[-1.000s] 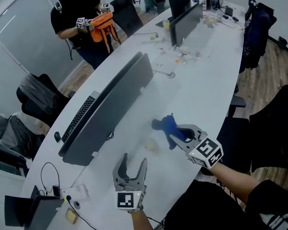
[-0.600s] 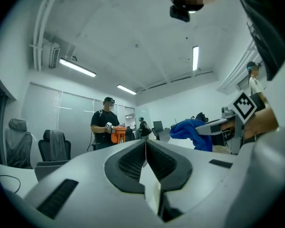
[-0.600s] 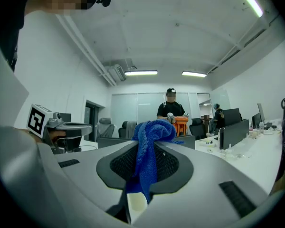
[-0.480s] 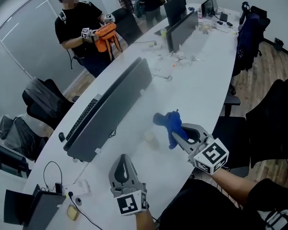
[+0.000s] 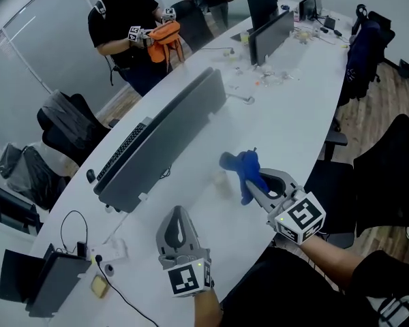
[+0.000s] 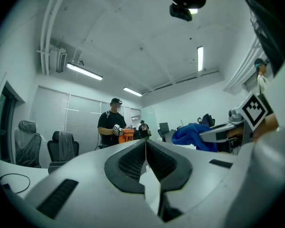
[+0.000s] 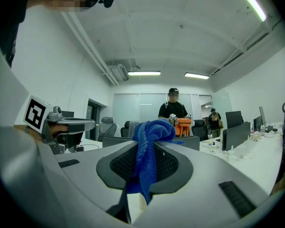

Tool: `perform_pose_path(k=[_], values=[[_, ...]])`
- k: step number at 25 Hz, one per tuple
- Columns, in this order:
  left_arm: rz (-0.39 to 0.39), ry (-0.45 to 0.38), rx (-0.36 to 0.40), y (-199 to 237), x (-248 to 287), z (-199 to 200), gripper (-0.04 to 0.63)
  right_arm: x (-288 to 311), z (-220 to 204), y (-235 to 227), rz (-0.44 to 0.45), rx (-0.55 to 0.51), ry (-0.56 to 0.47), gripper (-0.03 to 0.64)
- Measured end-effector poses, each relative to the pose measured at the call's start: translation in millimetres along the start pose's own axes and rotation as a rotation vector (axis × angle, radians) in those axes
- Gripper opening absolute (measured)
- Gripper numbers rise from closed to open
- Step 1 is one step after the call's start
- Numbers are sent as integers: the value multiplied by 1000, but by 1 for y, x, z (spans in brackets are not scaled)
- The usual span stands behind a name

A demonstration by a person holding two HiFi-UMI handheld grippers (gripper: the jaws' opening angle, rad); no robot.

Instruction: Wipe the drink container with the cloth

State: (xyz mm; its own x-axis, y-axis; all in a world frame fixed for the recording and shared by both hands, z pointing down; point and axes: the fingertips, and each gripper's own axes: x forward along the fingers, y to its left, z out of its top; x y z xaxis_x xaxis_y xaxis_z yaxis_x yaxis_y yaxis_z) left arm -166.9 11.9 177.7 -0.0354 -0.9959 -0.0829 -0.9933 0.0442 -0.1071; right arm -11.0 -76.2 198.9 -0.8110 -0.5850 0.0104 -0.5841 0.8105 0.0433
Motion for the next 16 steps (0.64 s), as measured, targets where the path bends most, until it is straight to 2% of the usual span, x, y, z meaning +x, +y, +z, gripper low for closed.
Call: perform_pose_path(k=[6,16], values=[[22,8,-4,12,-1,-2,6,10,-4,9,22,0,21,63],[3,32,-8,12,14,-14,6,13,-21,11,18,20,53,63]])
